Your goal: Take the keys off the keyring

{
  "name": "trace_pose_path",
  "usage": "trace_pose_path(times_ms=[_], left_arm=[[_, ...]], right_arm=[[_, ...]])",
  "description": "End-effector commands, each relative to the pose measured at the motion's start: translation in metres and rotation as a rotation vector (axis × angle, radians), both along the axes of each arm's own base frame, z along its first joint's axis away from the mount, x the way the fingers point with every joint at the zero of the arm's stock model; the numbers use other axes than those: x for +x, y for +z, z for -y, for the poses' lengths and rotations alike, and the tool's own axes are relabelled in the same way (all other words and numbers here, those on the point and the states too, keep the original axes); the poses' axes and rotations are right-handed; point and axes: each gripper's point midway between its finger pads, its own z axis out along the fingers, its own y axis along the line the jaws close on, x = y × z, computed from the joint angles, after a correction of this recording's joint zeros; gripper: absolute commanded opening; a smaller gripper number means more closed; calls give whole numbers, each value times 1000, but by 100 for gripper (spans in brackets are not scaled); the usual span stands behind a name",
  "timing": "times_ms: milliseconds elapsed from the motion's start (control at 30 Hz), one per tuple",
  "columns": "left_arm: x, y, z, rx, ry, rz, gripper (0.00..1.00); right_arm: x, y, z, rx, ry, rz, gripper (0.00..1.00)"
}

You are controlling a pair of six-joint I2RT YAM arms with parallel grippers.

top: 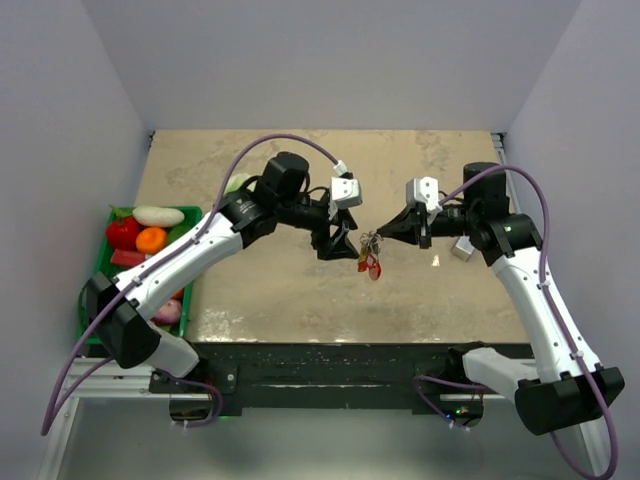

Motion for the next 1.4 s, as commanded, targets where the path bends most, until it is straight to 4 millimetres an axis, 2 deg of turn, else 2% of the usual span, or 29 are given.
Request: trace_pose_path(times_ms=[0,267,433,667,1100,1367], left_arm=[[7,16,11,-55,40,43,75],[27,24,22,-81,119,58,78],[37,21,24,-74,157,66,79],[25,29,30,-105,94,30,81],[9,36,28,-125,19,15,81],[29,33,30,-115,111,40,81]], right_arm=[[-3,25,-4,64,44,47,0],[-4,22,-3,66,42,31,0],[-6,23,-2,69,43,36,0],[-5,20,-2,65,36,38,0],[-3,21,0,69,18,37,0],[-6,24,0,79,29,32,0]])
